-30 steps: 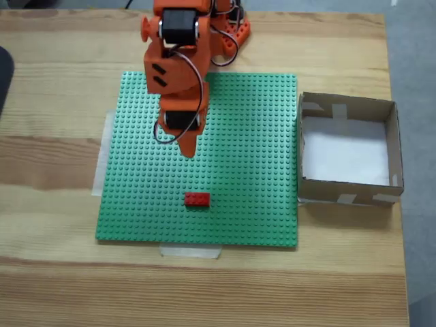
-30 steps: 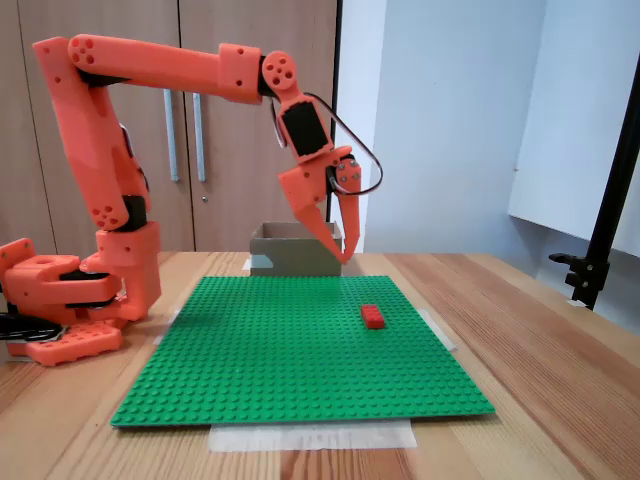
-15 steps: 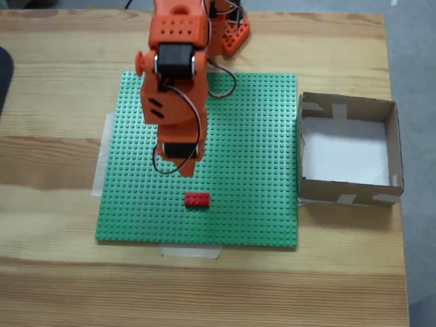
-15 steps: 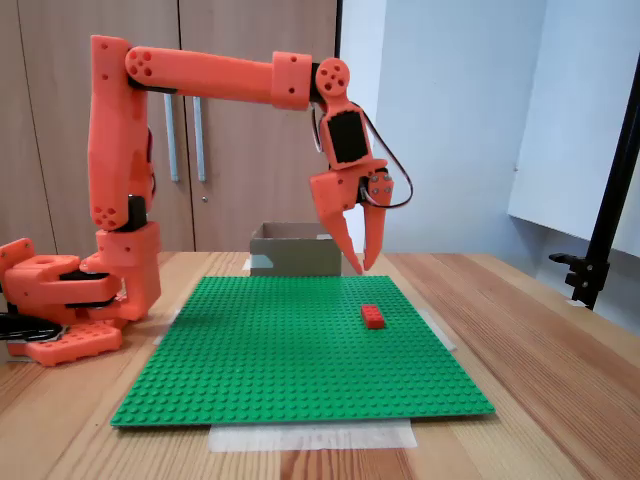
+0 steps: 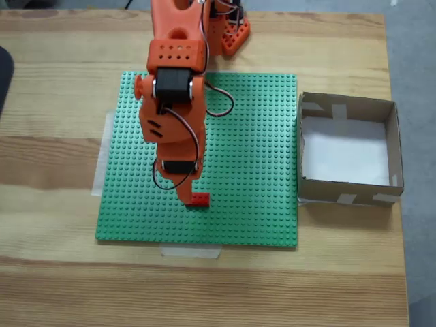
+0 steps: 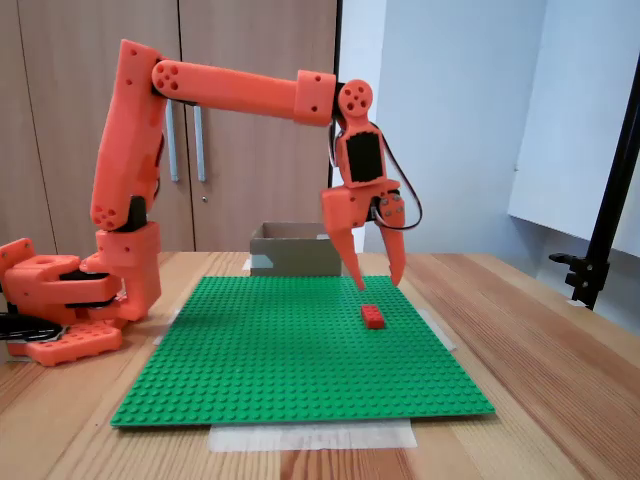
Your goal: Pick the red lego block and put it in the box.
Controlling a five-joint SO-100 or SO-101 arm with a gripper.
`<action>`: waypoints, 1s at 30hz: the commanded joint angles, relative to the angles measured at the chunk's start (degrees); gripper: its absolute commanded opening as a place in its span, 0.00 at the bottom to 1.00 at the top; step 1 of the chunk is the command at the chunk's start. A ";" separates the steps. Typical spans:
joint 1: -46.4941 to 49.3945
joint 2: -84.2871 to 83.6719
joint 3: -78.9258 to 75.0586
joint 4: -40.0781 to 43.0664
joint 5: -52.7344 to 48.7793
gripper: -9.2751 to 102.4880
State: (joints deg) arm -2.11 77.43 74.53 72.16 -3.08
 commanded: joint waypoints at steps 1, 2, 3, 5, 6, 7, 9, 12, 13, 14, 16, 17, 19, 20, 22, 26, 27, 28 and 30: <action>-0.79 -0.44 -2.81 0.26 -0.26 0.31; -0.88 -1.05 -3.08 0.35 -0.18 0.31; -0.97 -1.58 -3.52 0.53 0.00 0.32; -0.97 -2.46 -4.13 0.70 0.09 0.33; -0.97 -2.72 -4.31 0.70 0.09 0.34; -1.05 -3.08 -4.39 0.62 -0.09 0.34; -1.05 -3.60 -4.75 0.53 -0.26 0.34; -1.05 -4.22 -5.10 0.70 -0.53 0.34; -1.05 -4.39 -5.10 0.70 -0.62 0.34; -1.05 -4.48 -5.10 0.70 -0.70 0.33; -1.05 -4.66 -5.10 0.53 -0.70 0.33; -1.05 -4.83 -5.10 0.53 -0.79 0.33; -1.05 -5.01 -5.10 0.53 -0.79 0.33; -1.05 -5.19 -5.01 0.44 -0.79 0.33; -1.05 -5.36 -4.83 0.35 -0.70 0.33; -1.05 -5.71 -4.39 0.09 -0.62 0.33; -1.05 -5.80 -4.22 -0.09 -0.62 0.33; -1.05 -5.98 -4.04 -0.18 -0.70 0.33; -1.05 -6.24 -3.78 -0.62 -0.79 0.33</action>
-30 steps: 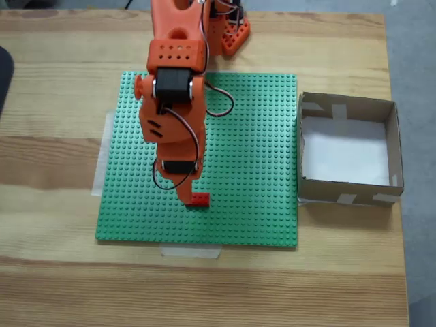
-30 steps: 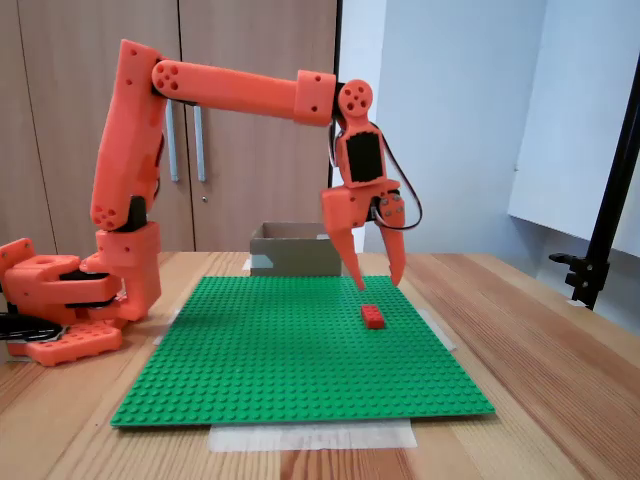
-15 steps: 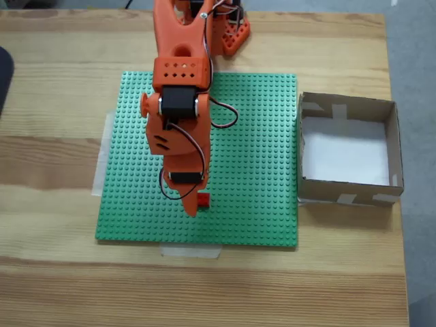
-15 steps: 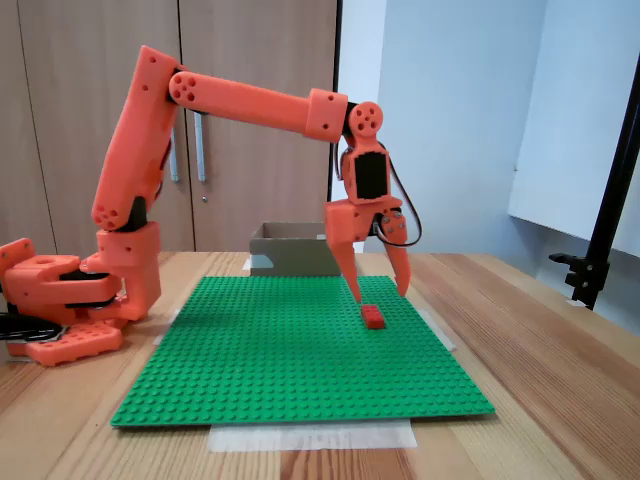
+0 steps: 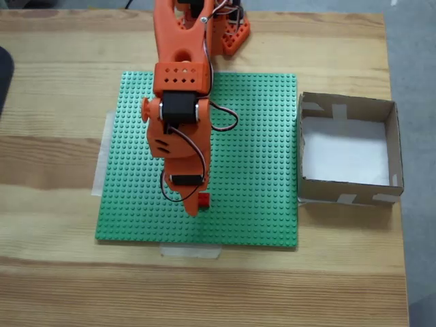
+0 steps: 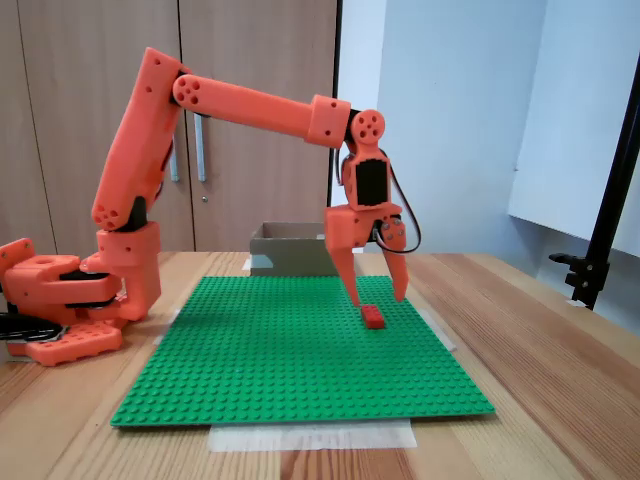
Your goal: Pick the red lego block and put it in the box.
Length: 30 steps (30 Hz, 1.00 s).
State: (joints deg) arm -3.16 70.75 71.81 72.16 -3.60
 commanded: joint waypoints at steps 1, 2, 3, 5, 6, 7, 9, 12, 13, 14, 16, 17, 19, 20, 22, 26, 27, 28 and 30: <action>0.00 0.26 -1.05 -0.70 -0.18 0.33; 0.00 0.18 -0.97 -0.70 -0.18 0.33; 0.00 0.09 -0.79 -0.79 -0.26 0.33; 0.00 0.09 -0.18 -1.05 -0.44 0.33; 0.00 0.09 0.18 -1.49 -0.62 0.33; 0.09 0.09 0.79 -1.85 -0.88 0.33; 0.09 0.09 1.49 -2.37 -1.05 0.33; 0.09 0.09 1.76 -2.37 -1.05 0.33; 0.09 0.09 1.85 -2.37 -0.88 0.33; 0.09 0.09 2.02 -2.37 -0.53 0.33; 0.18 0.09 2.37 -2.72 -0.35 0.33; 0.18 0.09 2.64 -2.99 -0.35 0.32; 0.26 0.09 2.81 -3.16 -0.35 0.32; 0.26 0.09 2.81 -3.34 -0.53 0.32; 0.26 0.09 2.81 -3.52 -0.53 0.31; 0.18 0.09 2.90 -4.22 -0.62 0.31; 0.09 0.18 3.08 -4.48 -0.62 0.30; 0.09 0.26 3.25 -4.75 -0.53 0.30; 0.09 0.44 3.78 -5.54 -0.70 0.29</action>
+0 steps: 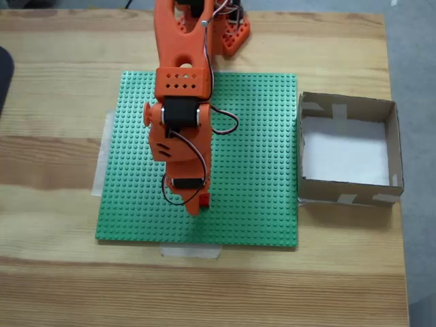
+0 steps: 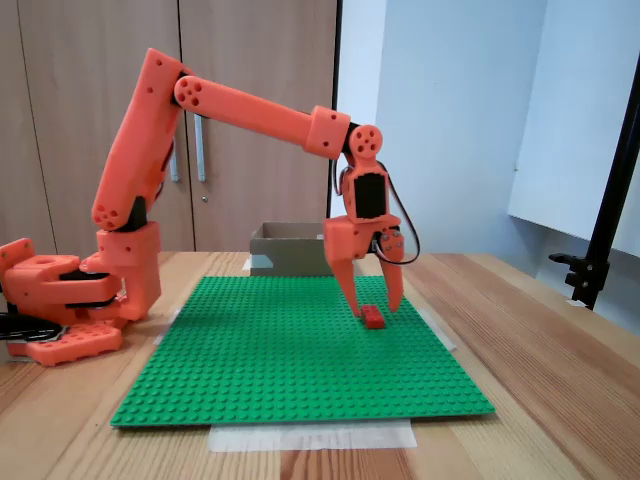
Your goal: Pick the red lego block and put it in the box.
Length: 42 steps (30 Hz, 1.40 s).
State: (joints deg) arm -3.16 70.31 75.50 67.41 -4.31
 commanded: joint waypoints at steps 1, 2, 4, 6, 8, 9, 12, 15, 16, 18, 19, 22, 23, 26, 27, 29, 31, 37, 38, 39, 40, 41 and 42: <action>0.00 0.97 0.26 -1.23 0.00 0.29; 0.00 1.05 0.53 -1.49 0.09 0.29; 0.00 1.05 1.23 -2.11 0.09 0.28; 0.00 1.14 1.58 -2.55 0.18 0.28; 0.00 1.14 1.67 -2.90 0.00 0.27; -0.09 1.14 1.67 -3.08 0.00 0.27; -0.26 1.14 1.76 -3.34 -0.26 0.25; -0.26 1.14 1.76 -3.78 -0.35 0.24; -0.26 1.14 1.76 -3.87 -0.26 0.24; -0.44 1.14 1.76 -3.96 -0.35 0.23; -0.53 1.14 1.76 -4.04 -0.18 0.23; -0.88 1.23 1.76 -4.31 -0.09 0.22; -1.05 1.23 1.76 -4.39 0.18 0.22; -1.58 1.58 1.76 -4.66 0.44 0.19; -1.76 1.67 1.76 -4.66 0.44 0.18; -2.02 1.93 1.76 -4.66 0.97 0.17; -2.11 2.29 1.76 -4.66 1.67 0.16; -1.32 3.69 1.85 -4.57 1.67 0.13; -1.14 4.04 1.85 -4.48 1.58 0.13; -0.97 4.39 1.85 -4.48 1.41 0.12; -0.88 4.75 1.85 -4.39 1.14 0.12; -0.62 5.19 1.85 -4.39 1.14 0.12; -0.35 5.54 1.85 -4.39 1.14 0.11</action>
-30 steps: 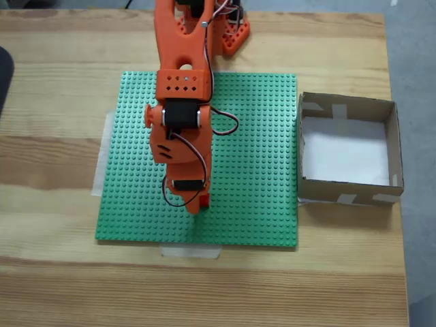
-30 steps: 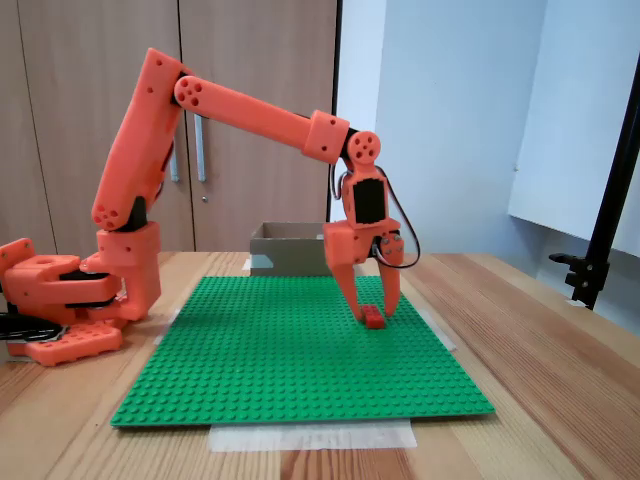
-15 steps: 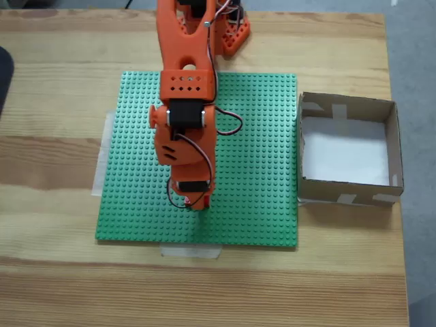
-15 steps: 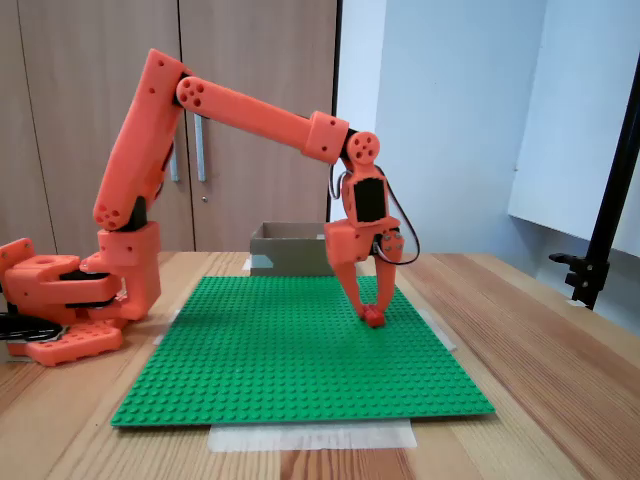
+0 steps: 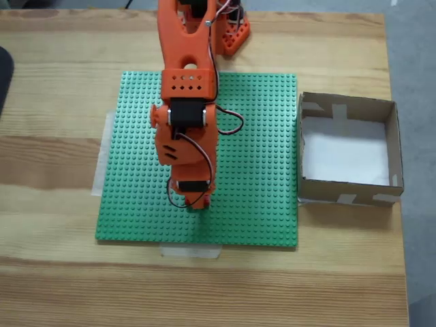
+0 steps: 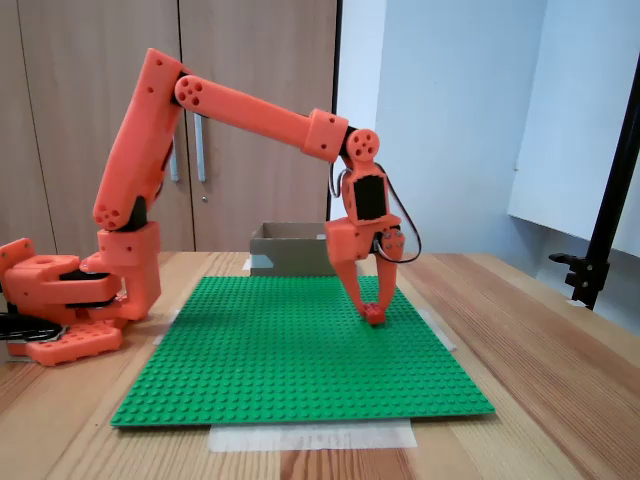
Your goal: Pick the red lego block and put it in the box.
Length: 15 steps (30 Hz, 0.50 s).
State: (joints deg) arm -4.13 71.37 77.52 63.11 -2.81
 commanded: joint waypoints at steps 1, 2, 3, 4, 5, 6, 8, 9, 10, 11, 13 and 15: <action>0.79 4.92 -0.18 -0.09 -0.35 0.11; 0.88 5.36 -0.18 -0.09 -0.18 0.11; 0.97 5.89 -0.18 -0.09 -0.09 0.10; 0.97 6.50 -0.18 0.00 0.00 0.10; 0.97 7.12 -0.18 0.09 0.09 0.10; 0.88 7.65 -0.18 0.18 0.18 0.10; 0.53 8.70 -0.18 0.70 0.35 0.10; 0.26 9.23 -0.18 1.05 0.44 0.10; -0.09 9.84 -0.18 1.41 0.53 0.10; -0.53 10.46 -0.18 1.93 0.70 0.10; -1.49 11.87 -0.18 3.25 1.23 0.10; -2.55 13.18 -0.18 4.66 1.85 0.10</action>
State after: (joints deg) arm -5.71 80.07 77.52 66.27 -1.67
